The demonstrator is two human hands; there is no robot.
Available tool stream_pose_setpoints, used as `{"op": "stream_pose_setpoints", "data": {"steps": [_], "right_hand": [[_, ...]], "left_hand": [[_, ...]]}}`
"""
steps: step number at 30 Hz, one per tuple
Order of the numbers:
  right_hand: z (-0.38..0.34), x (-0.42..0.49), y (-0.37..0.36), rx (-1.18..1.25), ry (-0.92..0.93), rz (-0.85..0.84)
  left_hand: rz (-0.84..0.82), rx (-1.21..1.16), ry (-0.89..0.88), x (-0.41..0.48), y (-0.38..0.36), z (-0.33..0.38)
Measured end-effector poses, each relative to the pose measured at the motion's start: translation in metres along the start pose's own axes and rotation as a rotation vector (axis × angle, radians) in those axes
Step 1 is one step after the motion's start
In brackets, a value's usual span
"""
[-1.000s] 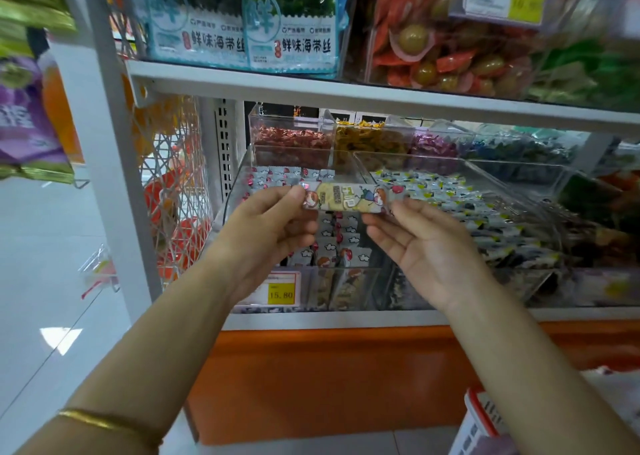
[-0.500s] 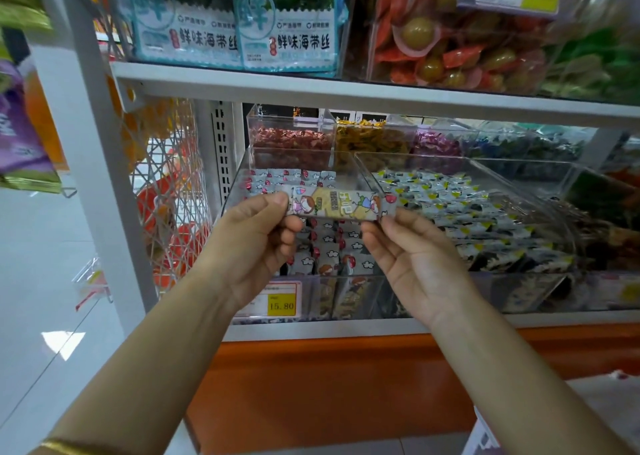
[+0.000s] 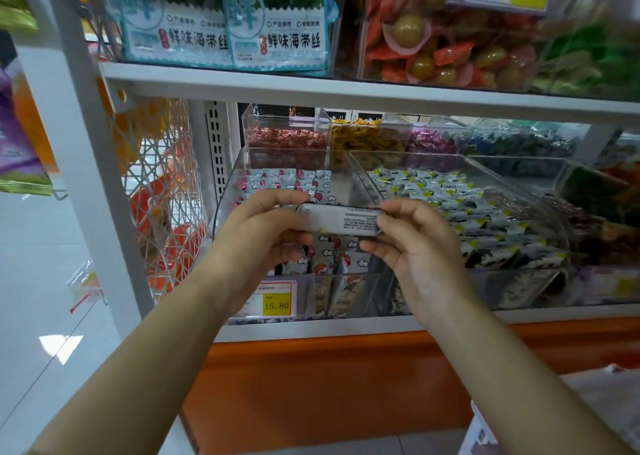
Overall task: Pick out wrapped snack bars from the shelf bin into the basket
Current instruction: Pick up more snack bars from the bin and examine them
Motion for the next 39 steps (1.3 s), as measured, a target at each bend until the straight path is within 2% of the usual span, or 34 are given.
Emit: {"op": "stream_pose_setpoints", "data": {"steps": [5, 14, 19, 26, 32, 36, 39], "right_hand": [[-0.002, 0.002, -0.005, -0.071, 0.019, -0.053], [-0.009, -0.001, 0.004, -0.303, 0.050, 0.083], [-0.018, -0.006, -0.004, -0.434, 0.109, 0.036], [-0.016, -0.003, -0.004, -0.335, 0.061, -0.074], [-0.010, 0.000, 0.005, -0.230, 0.017, -0.042], [-0.010, -0.001, 0.007, -0.192, 0.018, -0.016], [-0.011, -0.003, 0.005, -0.119, 0.005, -0.043]], "left_hand": [[0.049, 0.230, -0.019, 0.000, 0.003, 0.000], [-0.041, 0.327, -0.011, -0.004, -0.011, 0.004], [-0.007, 0.415, 0.013, -0.004, -0.012, 0.005], [-0.050, 0.443, 0.048, -0.004, -0.002, 0.010], [-0.111, 0.324, 0.042, -0.003, 0.002, 0.009], [-0.104, 0.203, 0.030, -0.001, -0.001, 0.005], [-0.034, 0.195, 0.007, -0.002, 0.001, 0.006]]}}
Point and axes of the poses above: each hand's wrist, its own x-axis towards the middle knuckle, its own y-axis out of the back of the hand, z = x × y, the point moved 6 cm from there along x, towards the middle knuckle, and after that the axes turned 15 degrees about -z, right-handed, at the moved point
